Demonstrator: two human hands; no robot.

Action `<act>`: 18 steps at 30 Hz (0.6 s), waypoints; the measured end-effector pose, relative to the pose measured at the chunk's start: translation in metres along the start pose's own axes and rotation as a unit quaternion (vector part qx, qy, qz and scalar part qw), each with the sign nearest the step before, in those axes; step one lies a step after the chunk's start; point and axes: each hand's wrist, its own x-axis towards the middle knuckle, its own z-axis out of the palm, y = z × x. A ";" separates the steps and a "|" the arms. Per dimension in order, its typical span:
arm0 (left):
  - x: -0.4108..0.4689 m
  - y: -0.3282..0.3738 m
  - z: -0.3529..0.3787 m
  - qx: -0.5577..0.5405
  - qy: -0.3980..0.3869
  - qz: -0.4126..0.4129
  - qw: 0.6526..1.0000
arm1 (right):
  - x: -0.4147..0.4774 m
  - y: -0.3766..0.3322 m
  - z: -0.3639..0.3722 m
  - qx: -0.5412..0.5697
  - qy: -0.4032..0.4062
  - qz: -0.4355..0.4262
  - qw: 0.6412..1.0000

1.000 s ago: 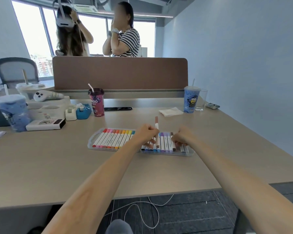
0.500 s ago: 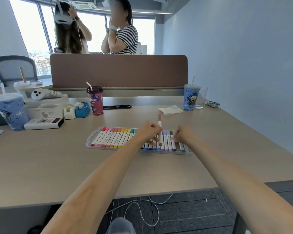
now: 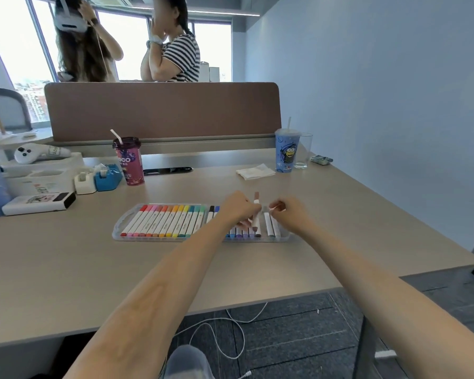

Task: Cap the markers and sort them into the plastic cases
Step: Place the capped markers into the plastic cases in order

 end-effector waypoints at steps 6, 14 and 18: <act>0.011 0.001 0.022 0.137 0.029 0.018 0.990 | -0.006 0.015 -0.018 0.029 0.021 0.005 0.999; 0.022 -0.003 0.022 0.175 0.013 -0.003 0.984 | -0.006 0.032 -0.027 0.060 0.029 0.025 0.997; 0.024 0.000 0.022 0.184 -0.003 -0.015 0.983 | -0.006 0.037 -0.029 0.059 0.031 0.031 0.997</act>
